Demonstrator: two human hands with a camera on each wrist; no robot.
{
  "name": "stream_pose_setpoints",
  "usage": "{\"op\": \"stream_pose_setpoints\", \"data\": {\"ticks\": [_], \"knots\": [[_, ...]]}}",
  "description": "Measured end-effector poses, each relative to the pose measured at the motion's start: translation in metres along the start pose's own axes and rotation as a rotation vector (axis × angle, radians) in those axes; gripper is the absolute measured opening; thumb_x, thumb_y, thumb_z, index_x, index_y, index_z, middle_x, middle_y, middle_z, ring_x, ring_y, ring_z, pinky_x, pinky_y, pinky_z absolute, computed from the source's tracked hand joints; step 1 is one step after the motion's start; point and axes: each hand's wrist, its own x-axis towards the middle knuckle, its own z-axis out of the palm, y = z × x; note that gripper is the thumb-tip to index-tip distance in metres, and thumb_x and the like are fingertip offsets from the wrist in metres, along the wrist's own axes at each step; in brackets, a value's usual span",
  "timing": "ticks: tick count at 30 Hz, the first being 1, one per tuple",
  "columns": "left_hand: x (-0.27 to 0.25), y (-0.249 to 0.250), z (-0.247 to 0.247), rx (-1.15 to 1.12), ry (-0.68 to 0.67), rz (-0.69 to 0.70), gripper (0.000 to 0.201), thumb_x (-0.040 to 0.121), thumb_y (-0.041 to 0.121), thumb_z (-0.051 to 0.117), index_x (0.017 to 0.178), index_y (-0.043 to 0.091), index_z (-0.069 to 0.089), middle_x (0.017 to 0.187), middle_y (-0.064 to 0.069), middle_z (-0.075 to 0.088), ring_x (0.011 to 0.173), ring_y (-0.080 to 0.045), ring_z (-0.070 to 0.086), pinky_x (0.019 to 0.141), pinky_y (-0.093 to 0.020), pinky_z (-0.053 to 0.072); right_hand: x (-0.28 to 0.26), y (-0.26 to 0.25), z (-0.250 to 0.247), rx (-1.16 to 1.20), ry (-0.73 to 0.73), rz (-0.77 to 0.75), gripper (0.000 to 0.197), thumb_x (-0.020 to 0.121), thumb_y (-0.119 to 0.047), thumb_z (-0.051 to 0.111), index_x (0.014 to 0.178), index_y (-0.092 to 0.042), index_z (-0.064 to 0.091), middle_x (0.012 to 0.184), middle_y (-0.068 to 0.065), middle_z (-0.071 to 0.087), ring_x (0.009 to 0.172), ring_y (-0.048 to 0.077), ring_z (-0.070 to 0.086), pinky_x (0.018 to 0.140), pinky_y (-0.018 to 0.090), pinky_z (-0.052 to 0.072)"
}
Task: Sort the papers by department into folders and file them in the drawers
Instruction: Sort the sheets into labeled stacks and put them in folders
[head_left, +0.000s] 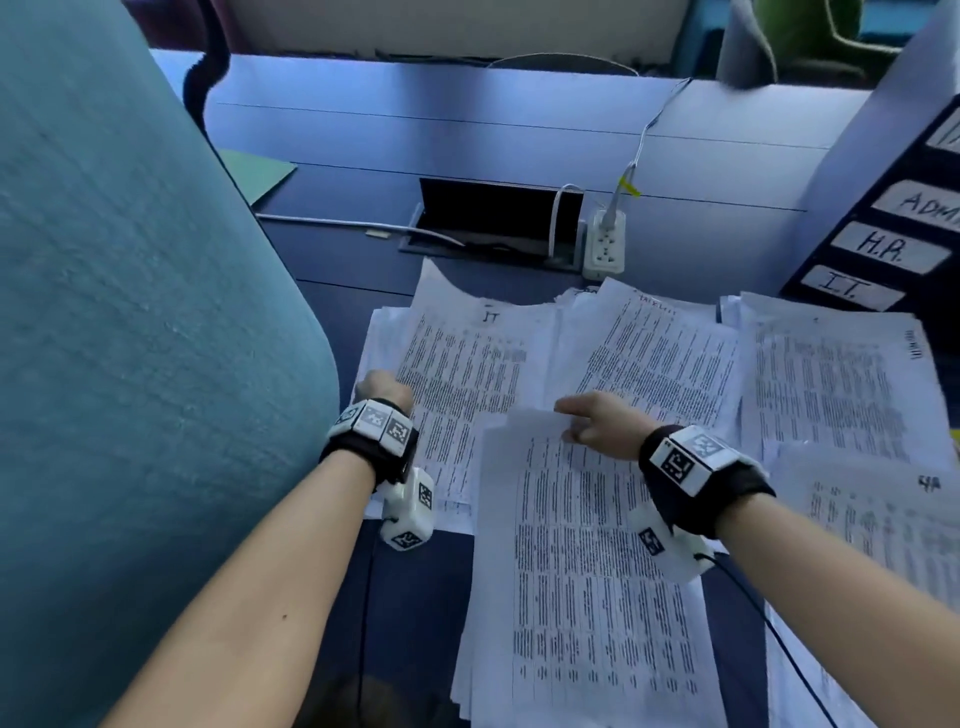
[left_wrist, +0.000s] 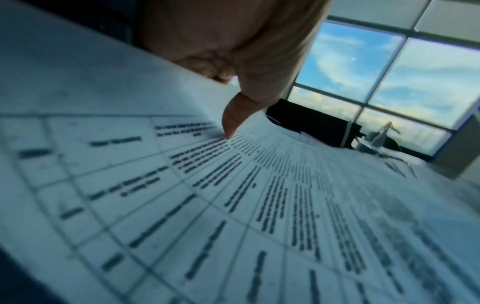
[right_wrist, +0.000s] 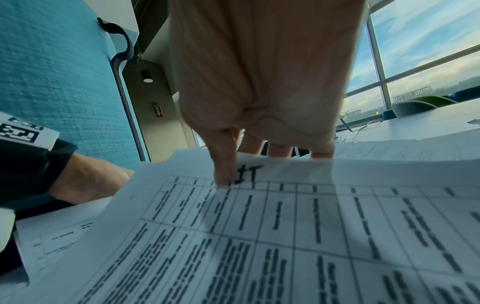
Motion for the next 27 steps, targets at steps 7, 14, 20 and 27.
{"op": "stream_pose_setpoints", "data": {"ticks": [7,14,20,27], "knots": [[-0.004,0.002,0.004,0.074,0.187,0.307,0.062,0.085,0.019,0.061,0.137,0.008,0.029,0.137,-0.018,0.033,0.127,-0.033,0.033,0.106,-0.045,0.031,0.006,-0.001,0.004,0.061,0.143,0.045,0.023,0.091,-0.003,0.045,0.091,-0.022,0.058,0.084,0.0,0.06,0.083,0.02,0.06,0.073,0.029,0.051],[-0.042,0.031,0.027,-0.247,-0.673,0.519,0.025,0.088,0.028,0.056,0.106,0.012,0.052,0.105,-0.013,0.058,0.095,-0.025,0.057,0.093,-0.042,0.049,0.008,0.007,0.005,0.146,0.273,0.108,0.025,0.089,-0.004,0.051,0.109,-0.016,0.061,0.086,0.0,0.06,0.079,0.019,0.058,0.075,0.032,0.051],[-0.038,0.002,0.052,-0.296,-0.677,0.335,0.031,0.084,0.001,0.059,0.113,-0.007,0.053,0.113,-0.024,0.058,0.109,-0.036,0.056,0.098,-0.048,0.045,-0.006,0.03,0.011,0.087,0.568,0.295,0.037,0.083,-0.019,0.062,0.119,-0.024,0.054,0.125,-0.001,0.052,0.12,0.019,0.042,0.103,0.039,0.024],[-0.027,-0.001,0.049,-0.648,-0.443,0.197,0.032,0.083,0.008,0.063,0.11,-0.006,0.055,0.107,-0.019,0.061,0.104,-0.031,0.057,0.095,-0.046,0.046,-0.027,0.053,0.015,0.753,0.697,0.453,0.054,0.084,-0.017,0.068,0.127,-0.002,0.04,0.115,0.009,0.051,0.101,0.023,0.052,0.077,0.027,0.045]]}}
